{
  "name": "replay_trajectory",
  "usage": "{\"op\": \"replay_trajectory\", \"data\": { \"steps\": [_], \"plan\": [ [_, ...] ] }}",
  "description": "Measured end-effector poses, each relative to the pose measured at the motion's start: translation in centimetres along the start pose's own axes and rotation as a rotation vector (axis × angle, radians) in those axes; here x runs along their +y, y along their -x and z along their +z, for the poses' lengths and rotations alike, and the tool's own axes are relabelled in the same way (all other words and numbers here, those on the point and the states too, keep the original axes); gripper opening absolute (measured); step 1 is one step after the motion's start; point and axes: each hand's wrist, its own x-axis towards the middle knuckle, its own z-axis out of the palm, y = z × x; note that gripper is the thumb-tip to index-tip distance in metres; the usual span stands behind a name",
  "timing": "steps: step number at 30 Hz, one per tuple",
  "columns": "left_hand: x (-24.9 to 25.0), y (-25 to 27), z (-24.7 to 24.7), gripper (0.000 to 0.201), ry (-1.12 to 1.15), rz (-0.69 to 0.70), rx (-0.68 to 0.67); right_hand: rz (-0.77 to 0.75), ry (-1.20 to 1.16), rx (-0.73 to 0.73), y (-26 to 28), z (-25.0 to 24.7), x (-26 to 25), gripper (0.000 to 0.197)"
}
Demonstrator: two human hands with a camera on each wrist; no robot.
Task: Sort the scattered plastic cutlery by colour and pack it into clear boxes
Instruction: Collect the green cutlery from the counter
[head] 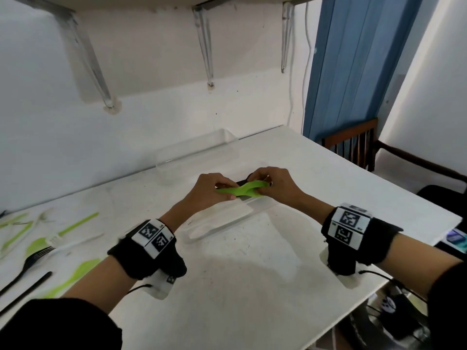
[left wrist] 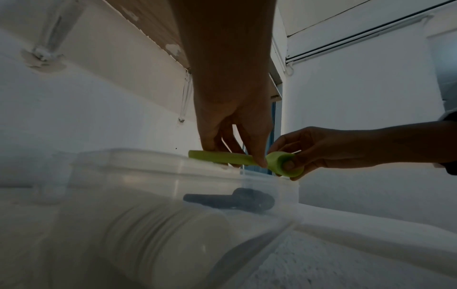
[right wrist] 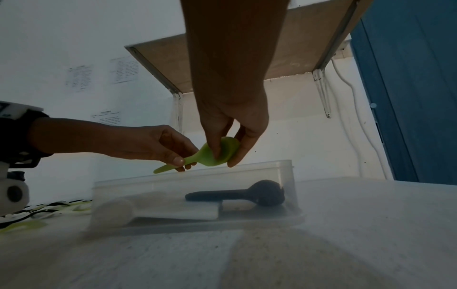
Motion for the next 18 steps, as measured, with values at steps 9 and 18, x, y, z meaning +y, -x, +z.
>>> {"op": "replay_trajectory", "data": {
  "steps": [9,18],
  "plan": [
    [-1.4,-3.2,0.0,0.029,-0.024,-0.095,-0.013,-0.083,0.045,-0.278,-5.7,-1.9,3.1,0.032],
    [-2.8,-3.0,1.3,0.027,-0.055,-0.217,0.070,-0.107,0.071,-0.649,-9.3,-2.8,5.7,0.058]
  ]
}}
